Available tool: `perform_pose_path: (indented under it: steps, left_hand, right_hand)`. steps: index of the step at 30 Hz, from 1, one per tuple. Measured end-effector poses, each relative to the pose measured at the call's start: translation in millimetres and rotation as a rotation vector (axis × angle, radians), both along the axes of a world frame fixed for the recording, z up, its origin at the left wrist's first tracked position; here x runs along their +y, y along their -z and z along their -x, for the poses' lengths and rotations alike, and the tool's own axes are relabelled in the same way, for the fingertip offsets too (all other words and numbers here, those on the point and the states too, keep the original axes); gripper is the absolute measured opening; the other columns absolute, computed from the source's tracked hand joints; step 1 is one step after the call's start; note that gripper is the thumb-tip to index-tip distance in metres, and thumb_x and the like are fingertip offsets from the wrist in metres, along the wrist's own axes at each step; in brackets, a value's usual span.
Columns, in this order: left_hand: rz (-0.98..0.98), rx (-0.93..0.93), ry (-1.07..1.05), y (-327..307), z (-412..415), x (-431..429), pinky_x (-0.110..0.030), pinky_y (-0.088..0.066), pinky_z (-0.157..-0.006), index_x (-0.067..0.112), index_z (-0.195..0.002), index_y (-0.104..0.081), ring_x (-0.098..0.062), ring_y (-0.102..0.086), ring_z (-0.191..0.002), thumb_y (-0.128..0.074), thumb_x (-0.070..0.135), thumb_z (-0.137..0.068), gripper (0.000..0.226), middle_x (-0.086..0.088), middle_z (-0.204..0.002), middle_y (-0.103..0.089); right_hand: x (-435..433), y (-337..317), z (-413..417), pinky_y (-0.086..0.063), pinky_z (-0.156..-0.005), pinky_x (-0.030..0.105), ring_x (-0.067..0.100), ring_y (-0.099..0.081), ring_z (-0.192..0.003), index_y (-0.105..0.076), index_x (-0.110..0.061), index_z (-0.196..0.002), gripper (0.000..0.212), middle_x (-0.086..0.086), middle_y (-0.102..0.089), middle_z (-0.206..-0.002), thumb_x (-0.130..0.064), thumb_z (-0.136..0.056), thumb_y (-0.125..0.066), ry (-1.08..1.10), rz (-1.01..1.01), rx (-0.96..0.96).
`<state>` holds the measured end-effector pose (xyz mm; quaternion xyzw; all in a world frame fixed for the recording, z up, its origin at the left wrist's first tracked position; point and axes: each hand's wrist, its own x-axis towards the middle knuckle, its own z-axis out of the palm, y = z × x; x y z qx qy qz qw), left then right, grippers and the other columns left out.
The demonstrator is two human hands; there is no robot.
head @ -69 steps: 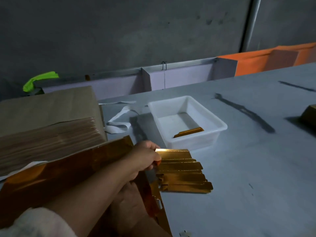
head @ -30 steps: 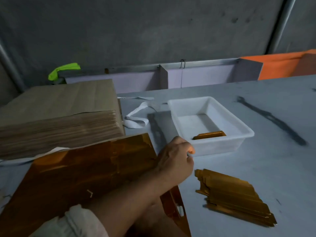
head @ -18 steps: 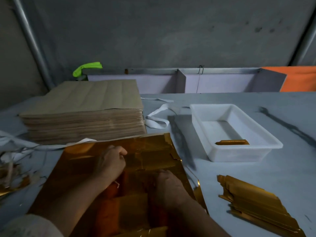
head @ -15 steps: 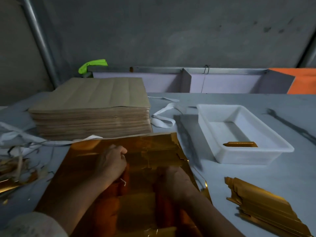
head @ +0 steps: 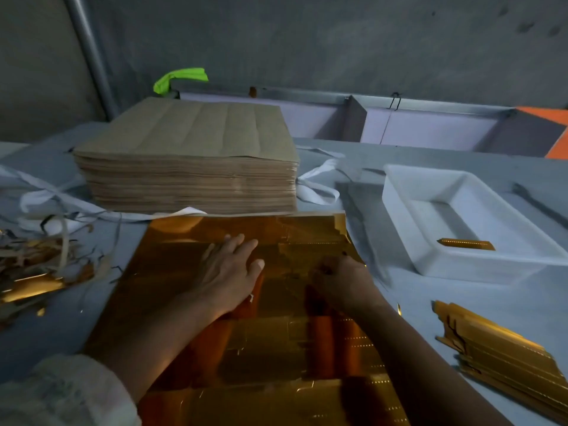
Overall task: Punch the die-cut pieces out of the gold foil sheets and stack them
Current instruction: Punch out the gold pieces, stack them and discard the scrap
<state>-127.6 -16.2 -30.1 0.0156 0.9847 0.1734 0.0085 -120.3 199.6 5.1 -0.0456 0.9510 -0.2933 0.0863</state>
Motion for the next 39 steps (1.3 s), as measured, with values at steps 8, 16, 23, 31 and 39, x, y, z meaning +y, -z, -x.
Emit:
perform_pose_path:
  steps: [8,16,23,31,39]
  left_hand:
    - [-0.047,-0.068,0.277,-22.3,-39.8,21.3,-0.028,-0.042,-0.094,0.045,-0.137,-0.042,-0.008,-0.039,-0.123,-0.058,0.052,-0.091,0.049,0.016,-0.141,-0.031]
    - [0.022,-0.147,0.634,-32.9,-80.6,38.3,-0.029,-0.031,-0.113,0.041,-0.128,-0.058,0.002,-0.032,-0.133,-0.049,0.006,-0.092,0.052,0.019,-0.137,-0.046]
    - [0.186,-0.112,0.692,-40.8,-87.7,48.1,-0.030,-0.031,-0.109,0.039,-0.123,-0.059,-0.004,-0.039,-0.119,-0.054,0.007,-0.091,0.045,0.016,-0.120,-0.051]
    - [0.281,-0.172,0.715,-42.0,-87.9,56.1,-0.025,-0.031,-0.070,0.042,-0.095,-0.048,-0.004,-0.031,-0.089,-0.056,0.014,-0.085,0.031,0.020,-0.095,-0.032]
    - [0.210,-0.183,0.697,-42.3,-89.7,57.0,-0.025,-0.040,-0.079,0.042,-0.110,-0.051,-0.002,-0.034,-0.097,-0.059,0.026,-0.086,0.030,0.017,-0.105,-0.037]
  right_hand:
    - [-3.1,-6.9,-28.3,-0.047,-0.059,0.018,0.010,-0.061,-0.074,-0.063,-0.016,-0.108,0.017,-0.002,-0.062,-0.087,-0.022,-0.103,-0.048,-0.009,0.080,-0.090]
    - [8.2,-6.1,-52.9,-0.046,-0.058,0.022,0.020,-0.066,-0.074,-0.066,-0.007,-0.099,0.026,0.004,-0.062,-0.077,-0.024,-0.103,-0.047,0.015,0.043,-0.075]
    - [19.6,-2.1,-65.4,-0.043,-0.054,0.019,0.012,-0.059,-0.069,-0.067,-0.010,-0.102,0.024,0.002,-0.062,-0.079,-0.027,-0.102,-0.049,0.012,0.035,-0.079]
    - [23.1,3.8,-70.4,-0.044,-0.053,0.017,0.007,-0.055,-0.063,-0.067,-0.013,-0.100,0.023,-0.003,-0.059,-0.073,-0.029,-0.102,-0.051,-0.025,0.050,-0.056]
    - [28.4,5.9,-69.3,-0.050,-0.065,0.025,0.018,-0.065,-0.082,-0.070,-0.011,-0.102,0.025,0.004,-0.068,-0.090,-0.026,-0.101,-0.050,-0.039,-0.003,0.004]
